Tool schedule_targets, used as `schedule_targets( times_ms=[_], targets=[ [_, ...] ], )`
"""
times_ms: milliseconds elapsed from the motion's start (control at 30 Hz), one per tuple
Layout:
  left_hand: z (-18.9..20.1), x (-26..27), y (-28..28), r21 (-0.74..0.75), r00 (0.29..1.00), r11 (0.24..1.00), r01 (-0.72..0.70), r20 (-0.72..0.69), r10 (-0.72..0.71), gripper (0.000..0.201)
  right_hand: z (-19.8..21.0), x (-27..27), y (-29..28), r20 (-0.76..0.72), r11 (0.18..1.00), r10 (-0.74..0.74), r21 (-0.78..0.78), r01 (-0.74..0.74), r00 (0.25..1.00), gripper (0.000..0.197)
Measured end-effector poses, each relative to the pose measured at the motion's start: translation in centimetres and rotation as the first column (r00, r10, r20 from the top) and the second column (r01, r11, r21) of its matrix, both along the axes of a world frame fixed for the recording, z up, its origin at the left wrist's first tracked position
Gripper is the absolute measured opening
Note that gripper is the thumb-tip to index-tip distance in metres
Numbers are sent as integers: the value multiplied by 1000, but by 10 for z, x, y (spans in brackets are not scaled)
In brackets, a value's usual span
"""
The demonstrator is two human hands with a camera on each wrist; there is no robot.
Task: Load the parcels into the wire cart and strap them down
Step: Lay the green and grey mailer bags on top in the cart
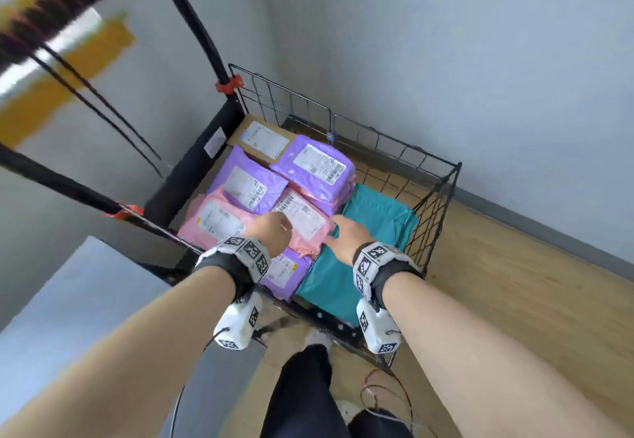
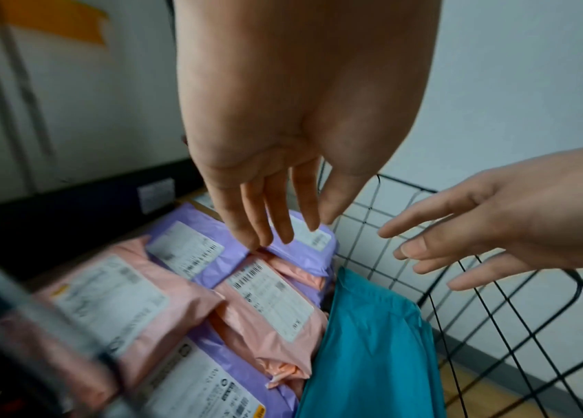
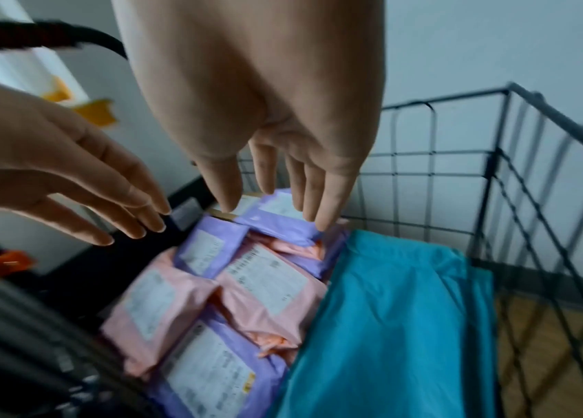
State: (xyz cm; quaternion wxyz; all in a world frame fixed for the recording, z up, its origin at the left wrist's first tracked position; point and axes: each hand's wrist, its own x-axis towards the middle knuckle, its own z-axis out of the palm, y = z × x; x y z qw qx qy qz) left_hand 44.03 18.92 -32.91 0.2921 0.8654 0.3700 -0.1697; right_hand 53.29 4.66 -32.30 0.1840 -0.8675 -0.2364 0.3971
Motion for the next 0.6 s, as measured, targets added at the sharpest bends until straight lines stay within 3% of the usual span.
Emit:
schedule_targets(
  times_ms=[100, 267, 433, 600],
  targets=[
    [38, -58, -8, 83, 989, 987, -137, 70, 131, 21, 40, -37, 8, 66, 980, 181, 73, -186, 981, 49],
    [95, -178, -28, 167, 931, 920, -356, 143, 334, 24, 94, -122, 21, 209, 885, 406, 154, -440, 890, 45],
    [138, -298, -55, 206, 811, 785, -584, 199, 550, 24, 137, -219, 35, 274, 737, 598, 184, -651, 754, 49],
    [166, -420, -83, 245, 660, 614, -751, 227, 716, 27, 161, -329, 50, 346, 558, 744, 147, -817, 571, 50]
  ],
)
